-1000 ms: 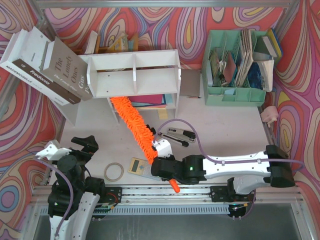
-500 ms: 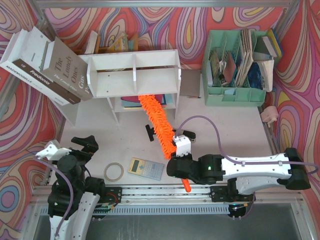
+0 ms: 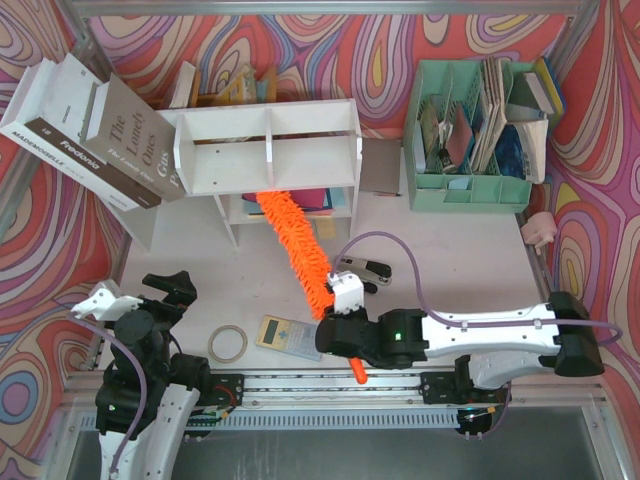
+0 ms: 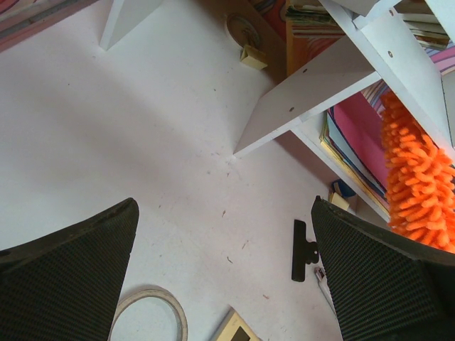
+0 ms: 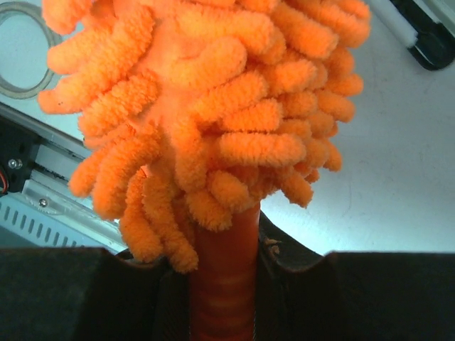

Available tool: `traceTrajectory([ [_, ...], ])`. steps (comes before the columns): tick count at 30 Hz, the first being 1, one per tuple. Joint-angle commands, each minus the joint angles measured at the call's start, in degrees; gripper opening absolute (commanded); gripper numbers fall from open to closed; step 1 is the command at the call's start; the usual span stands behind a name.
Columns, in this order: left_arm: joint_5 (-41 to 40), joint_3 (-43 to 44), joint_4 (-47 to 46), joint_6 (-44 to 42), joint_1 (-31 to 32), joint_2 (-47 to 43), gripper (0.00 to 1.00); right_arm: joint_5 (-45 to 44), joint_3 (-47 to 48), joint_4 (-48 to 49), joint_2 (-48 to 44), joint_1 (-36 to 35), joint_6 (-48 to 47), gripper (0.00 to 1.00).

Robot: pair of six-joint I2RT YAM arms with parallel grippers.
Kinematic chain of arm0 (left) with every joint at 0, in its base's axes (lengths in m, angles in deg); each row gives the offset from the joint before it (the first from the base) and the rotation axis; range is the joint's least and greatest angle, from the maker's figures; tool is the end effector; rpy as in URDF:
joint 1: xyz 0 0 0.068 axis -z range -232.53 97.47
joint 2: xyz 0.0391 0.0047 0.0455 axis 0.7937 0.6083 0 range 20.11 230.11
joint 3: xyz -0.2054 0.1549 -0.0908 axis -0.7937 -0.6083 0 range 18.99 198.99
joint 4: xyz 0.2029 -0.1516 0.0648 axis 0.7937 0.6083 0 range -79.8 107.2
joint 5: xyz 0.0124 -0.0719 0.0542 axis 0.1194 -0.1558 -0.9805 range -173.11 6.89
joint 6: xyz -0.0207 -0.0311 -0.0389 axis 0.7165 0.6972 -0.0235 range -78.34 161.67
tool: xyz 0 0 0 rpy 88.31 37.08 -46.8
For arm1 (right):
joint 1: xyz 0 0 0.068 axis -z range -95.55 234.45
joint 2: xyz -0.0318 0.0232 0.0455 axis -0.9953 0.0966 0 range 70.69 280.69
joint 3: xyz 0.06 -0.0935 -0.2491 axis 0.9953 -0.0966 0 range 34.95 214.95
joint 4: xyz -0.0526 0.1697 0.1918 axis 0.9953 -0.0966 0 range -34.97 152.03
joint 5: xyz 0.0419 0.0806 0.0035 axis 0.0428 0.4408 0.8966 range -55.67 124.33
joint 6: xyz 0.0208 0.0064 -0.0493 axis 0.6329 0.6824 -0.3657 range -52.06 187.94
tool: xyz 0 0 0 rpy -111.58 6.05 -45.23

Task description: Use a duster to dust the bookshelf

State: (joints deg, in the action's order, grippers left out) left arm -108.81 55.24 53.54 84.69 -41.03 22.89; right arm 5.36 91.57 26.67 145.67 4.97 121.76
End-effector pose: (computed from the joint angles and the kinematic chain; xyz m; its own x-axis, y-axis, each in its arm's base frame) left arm 0.0346 0.0087 0.2932 0.0402 -0.6356 -0.7710 -0.2893 0.7311 -0.6179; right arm 0.0654 0.2576 0.2634 -0.7389 -0.1114 -0.6645 -0.3581 0.9004 0.2473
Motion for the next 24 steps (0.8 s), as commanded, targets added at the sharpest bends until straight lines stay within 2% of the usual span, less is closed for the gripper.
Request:
traceTrajectory([
  [1,0.5,-0.9,-1.3,-0.8,-0.4,-0.1,0.99,-8.9,-1.7,-8.6,-5.5,0.2,9.8,0.00],
  [3,0.5,-1.0,-1.3,-0.8,-0.4,-0.1,0.98,-10.2,-2.1,-13.8,-6.6,0.2,15.0,0.00],
  [5,0.5,-0.9,-1.3,-0.9,-0.4,-0.1,0.98,-10.3,-2.8,-14.0,-7.5,0.2,15.6,0.00],
  [10,0.6,-0.9,-1.3,-0.8,-0.4,-0.1,0.98,-7.6,-0.7,-4.6,-4.8,0.2,7.4,0.00],
  [15,0.6,-0.8,-1.3,-0.8,-0.4,-0.1,0.99,-6.5,3.8,-3.9,0.2,0.2,4.1,0.00],
  [18,0.6,-0.8,-1.2,-0.9,-0.4,-0.1,0.99,-7.8,1.4,-5.2,-2.4,0.1,6.2,0.00],
  [24,0.6,-1.0,-1.2,-0.8,-0.4,-0.1,0.99,-11.1,-2.1,-15.4,-7.9,0.2,16.8,0.00],
])
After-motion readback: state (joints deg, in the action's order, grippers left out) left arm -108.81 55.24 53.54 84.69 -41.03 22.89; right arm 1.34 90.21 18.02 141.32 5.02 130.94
